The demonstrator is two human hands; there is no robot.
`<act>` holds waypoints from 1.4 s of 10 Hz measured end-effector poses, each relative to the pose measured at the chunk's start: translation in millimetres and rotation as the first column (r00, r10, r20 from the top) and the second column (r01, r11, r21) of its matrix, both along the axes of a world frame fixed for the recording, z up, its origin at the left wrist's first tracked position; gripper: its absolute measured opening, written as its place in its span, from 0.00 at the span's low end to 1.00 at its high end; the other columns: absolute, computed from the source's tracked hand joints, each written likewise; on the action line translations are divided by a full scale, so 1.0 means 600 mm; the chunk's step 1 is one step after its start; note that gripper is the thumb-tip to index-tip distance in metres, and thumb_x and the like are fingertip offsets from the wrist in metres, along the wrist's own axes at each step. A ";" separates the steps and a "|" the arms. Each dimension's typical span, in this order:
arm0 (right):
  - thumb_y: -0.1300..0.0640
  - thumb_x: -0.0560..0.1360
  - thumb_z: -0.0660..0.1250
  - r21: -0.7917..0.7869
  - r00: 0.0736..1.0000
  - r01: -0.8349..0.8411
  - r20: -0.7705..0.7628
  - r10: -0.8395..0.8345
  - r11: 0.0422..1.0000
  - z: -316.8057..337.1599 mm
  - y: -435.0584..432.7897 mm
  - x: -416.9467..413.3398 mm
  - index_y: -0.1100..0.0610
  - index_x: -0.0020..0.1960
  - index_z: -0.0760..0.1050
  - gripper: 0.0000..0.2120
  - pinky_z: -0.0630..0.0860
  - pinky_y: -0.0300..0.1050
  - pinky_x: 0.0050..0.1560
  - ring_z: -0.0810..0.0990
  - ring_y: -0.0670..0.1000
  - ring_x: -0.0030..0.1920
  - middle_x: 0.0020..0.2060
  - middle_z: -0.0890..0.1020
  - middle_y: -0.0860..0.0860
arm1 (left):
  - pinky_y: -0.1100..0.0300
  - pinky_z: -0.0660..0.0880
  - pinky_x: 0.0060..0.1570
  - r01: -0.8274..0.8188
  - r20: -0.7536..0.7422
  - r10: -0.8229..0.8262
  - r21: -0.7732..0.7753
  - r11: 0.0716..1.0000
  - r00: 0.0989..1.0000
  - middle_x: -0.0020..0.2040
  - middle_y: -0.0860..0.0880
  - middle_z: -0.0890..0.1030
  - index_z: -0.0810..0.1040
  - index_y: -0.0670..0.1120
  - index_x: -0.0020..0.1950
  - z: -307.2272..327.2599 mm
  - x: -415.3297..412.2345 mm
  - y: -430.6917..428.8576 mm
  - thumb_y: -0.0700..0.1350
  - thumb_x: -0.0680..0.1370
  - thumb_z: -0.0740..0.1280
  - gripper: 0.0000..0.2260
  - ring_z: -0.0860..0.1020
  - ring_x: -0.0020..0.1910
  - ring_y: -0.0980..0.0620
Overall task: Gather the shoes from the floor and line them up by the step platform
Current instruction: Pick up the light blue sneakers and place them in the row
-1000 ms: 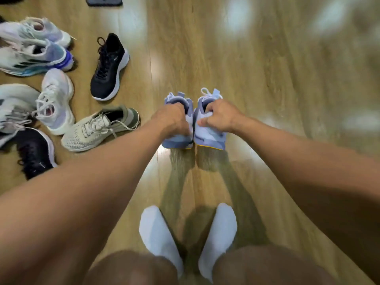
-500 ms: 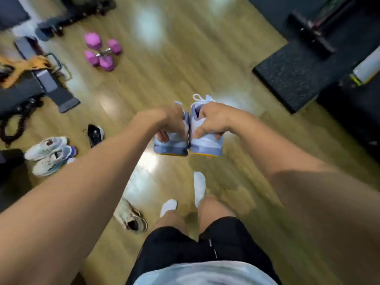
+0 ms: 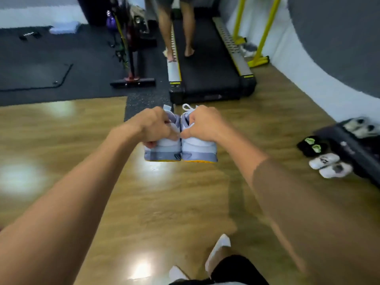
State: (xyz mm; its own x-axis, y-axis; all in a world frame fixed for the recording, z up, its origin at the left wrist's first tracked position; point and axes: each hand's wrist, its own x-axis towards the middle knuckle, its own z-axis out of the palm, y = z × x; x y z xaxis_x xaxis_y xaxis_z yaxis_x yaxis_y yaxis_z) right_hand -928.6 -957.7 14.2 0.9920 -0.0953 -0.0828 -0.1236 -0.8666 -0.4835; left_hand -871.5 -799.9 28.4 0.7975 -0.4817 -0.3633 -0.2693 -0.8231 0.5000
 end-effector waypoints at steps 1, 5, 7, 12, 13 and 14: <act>0.44 0.64 0.69 -0.003 0.983 0.177 -0.058 -0.177 0.984 -0.002 -0.130 -0.029 0.58 0.28 0.64 0.21 0.61 0.42 0.30 0.65 0.54 0.35 0.27 0.65 0.51 | 0.64 0.71 0.20 0.161 -0.017 -0.161 0.005 0.987 0.987 0.35 0.48 0.78 0.79 0.56 0.43 0.006 -0.003 -0.146 0.50 0.68 0.72 0.06 0.75 0.18 0.52; 0.44 0.69 0.69 0.004 0.823 0.519 -0.272 -0.499 0.855 -0.040 -0.538 -0.170 0.51 0.33 0.49 0.28 0.64 0.46 0.36 0.62 0.53 0.39 0.28 0.62 0.51 | 0.60 0.74 0.24 0.587 -0.023 -0.587 0.083 0.805 0.809 0.33 0.45 0.77 0.74 0.48 0.41 -0.048 -0.066 -0.634 0.49 0.71 0.69 0.06 0.78 0.26 0.44; 0.54 0.70 0.72 0.058 0.701 0.657 -0.412 -0.582 0.751 -0.049 -0.656 -0.235 0.59 0.41 0.72 0.11 0.72 0.45 0.31 0.78 0.58 0.38 0.36 0.76 0.56 | 0.59 0.71 0.42 0.731 -0.002 -0.739 0.144 0.667 0.674 0.54 0.43 0.79 0.77 0.44 0.56 -0.121 -0.077 -0.814 0.53 0.71 0.70 0.18 0.77 0.44 0.43; 0.59 0.75 0.65 0.049 0.424 0.896 -0.386 -0.819 0.441 -0.171 -0.965 -0.370 0.63 0.58 0.75 0.13 0.60 0.38 0.34 0.73 0.53 0.47 0.53 0.78 0.57 | 0.53 0.72 0.54 0.943 -0.040 -0.975 0.267 0.201 0.219 0.59 0.44 0.76 0.71 0.44 0.64 -0.235 -0.197 -1.247 0.52 0.72 0.71 0.24 0.76 0.57 0.43; 0.59 0.76 0.63 0.017 0.371 0.920 -0.371 -0.852 0.393 -0.224 -1.057 -0.398 0.63 0.60 0.74 0.14 0.64 0.40 0.45 0.75 0.58 0.55 0.56 0.79 0.59 | 0.54 0.69 0.54 0.957 -0.001 -0.987 0.245 0.158 0.164 0.53 0.44 0.78 0.73 0.43 0.57 -0.277 -0.236 -1.335 0.47 0.77 0.66 0.11 0.77 0.52 0.46; 0.60 0.77 0.61 0.003 0.339 0.929 -0.410 -0.847 0.370 -0.268 -1.148 -0.429 0.64 0.61 0.74 0.14 0.61 0.39 0.45 0.76 0.59 0.56 0.56 0.79 0.60 | 0.58 0.67 0.48 0.970 0.033 -0.991 0.202 0.132 0.128 0.49 0.46 0.78 0.73 0.43 0.51 -0.317 -0.278 -1.423 0.42 0.80 0.60 0.05 0.77 0.47 0.50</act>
State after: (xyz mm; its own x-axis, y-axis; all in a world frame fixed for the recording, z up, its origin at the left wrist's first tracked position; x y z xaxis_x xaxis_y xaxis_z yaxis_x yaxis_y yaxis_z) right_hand -1186.1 -1646.5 -146.5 0.2350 -0.8436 -0.4828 -0.9191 -0.0312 -0.3929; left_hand -1038.4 -1653.9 -161.9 -0.2912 -0.8560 -0.4271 -0.9355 0.1615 0.3142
